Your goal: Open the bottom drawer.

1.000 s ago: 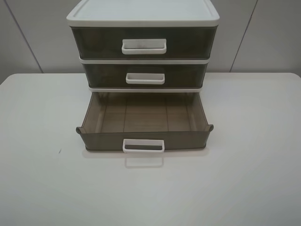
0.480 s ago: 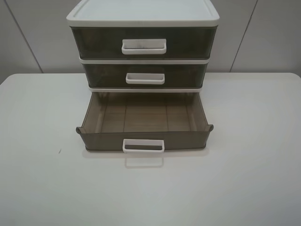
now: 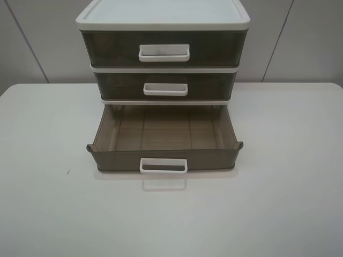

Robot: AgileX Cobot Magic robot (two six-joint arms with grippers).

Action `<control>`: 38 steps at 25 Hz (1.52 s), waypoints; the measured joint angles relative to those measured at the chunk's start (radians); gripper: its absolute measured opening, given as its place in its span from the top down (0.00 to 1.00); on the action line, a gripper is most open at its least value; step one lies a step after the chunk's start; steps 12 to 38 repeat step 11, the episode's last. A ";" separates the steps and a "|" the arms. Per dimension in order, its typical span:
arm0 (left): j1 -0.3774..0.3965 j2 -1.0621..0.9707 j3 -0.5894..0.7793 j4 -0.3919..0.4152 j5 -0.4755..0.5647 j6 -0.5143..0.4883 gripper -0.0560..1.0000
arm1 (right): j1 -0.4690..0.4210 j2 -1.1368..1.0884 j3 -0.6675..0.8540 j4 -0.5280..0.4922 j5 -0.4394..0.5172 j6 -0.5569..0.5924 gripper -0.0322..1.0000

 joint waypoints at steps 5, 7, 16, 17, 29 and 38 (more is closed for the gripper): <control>0.000 0.000 0.000 0.000 0.000 0.000 0.24 | 0.000 0.000 0.000 0.000 0.000 0.000 0.27; 0.000 0.000 0.000 0.000 0.000 0.000 0.24 | 0.000 0.000 0.000 0.000 0.000 0.000 0.27; 0.000 0.000 0.000 0.000 0.000 0.000 0.24 | 0.000 0.000 0.000 0.000 0.000 0.000 0.27; 0.000 0.000 0.000 0.000 0.000 0.000 0.24 | 0.000 0.000 0.000 0.000 0.000 0.000 0.27; 0.000 0.000 0.000 0.000 0.000 0.000 0.24 | 0.000 0.000 0.000 0.000 0.000 0.000 0.27; 0.000 0.000 0.000 0.000 0.000 0.000 0.24 | 0.000 0.000 0.000 0.000 0.000 0.000 0.27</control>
